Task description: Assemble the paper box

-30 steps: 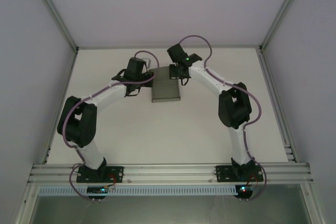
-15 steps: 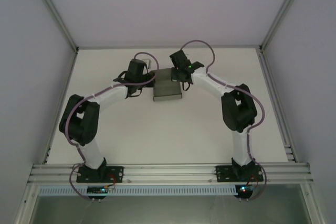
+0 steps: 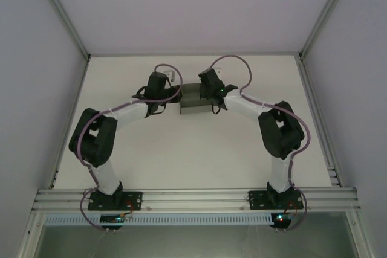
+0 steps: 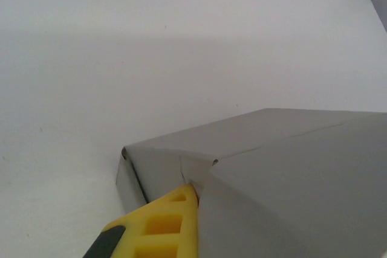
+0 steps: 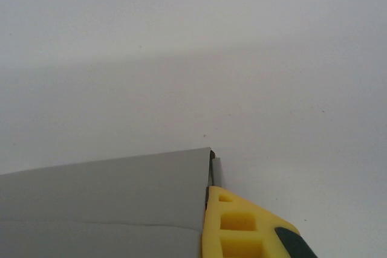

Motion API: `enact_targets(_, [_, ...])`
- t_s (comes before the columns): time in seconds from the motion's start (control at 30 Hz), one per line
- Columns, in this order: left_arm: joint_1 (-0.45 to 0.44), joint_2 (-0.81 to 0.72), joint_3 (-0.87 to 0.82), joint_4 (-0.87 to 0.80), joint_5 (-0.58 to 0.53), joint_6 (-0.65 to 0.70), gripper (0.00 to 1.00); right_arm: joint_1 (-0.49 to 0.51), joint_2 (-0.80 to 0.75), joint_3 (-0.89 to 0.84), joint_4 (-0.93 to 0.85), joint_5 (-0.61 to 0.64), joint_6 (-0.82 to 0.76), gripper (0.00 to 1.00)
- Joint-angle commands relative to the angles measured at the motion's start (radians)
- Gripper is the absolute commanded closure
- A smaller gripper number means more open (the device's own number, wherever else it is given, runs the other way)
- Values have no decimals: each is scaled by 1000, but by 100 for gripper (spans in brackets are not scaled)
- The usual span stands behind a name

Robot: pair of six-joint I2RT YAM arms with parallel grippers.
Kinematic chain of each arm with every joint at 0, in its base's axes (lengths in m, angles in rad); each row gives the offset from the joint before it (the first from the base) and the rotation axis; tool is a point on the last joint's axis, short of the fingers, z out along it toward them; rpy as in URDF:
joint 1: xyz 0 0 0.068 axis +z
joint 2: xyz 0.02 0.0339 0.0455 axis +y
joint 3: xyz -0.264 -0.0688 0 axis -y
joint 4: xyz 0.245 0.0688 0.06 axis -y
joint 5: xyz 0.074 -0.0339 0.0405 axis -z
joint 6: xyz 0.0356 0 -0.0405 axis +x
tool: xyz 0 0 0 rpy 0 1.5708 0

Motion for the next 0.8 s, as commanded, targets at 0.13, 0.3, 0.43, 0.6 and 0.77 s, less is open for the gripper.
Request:
enact_targets(0.13, [-41, 10, 45, -69, 134, -49, 100, 52, -22, 31, 65, -86, 27, 100])
enact_targets(0.3, [-42, 24, 12, -74, 129, -48, 100, 59, -40, -16, 91, -71, 26, 100])
enact_targets(0.43, [-43, 12, -54, -68, 142, -48, 100, 60, -64, -79, 122, -28, 23, 100])
enact_targets(0.6, [-43, -59, -119, -57, 135, -47, 80, 80, -108, -218, 208, 18, -10, 100])
enact_targets(0.77, [-43, -137, -133, -104, 119, -27, 55, 113, -148, -349, 327, 55, -57, 100])
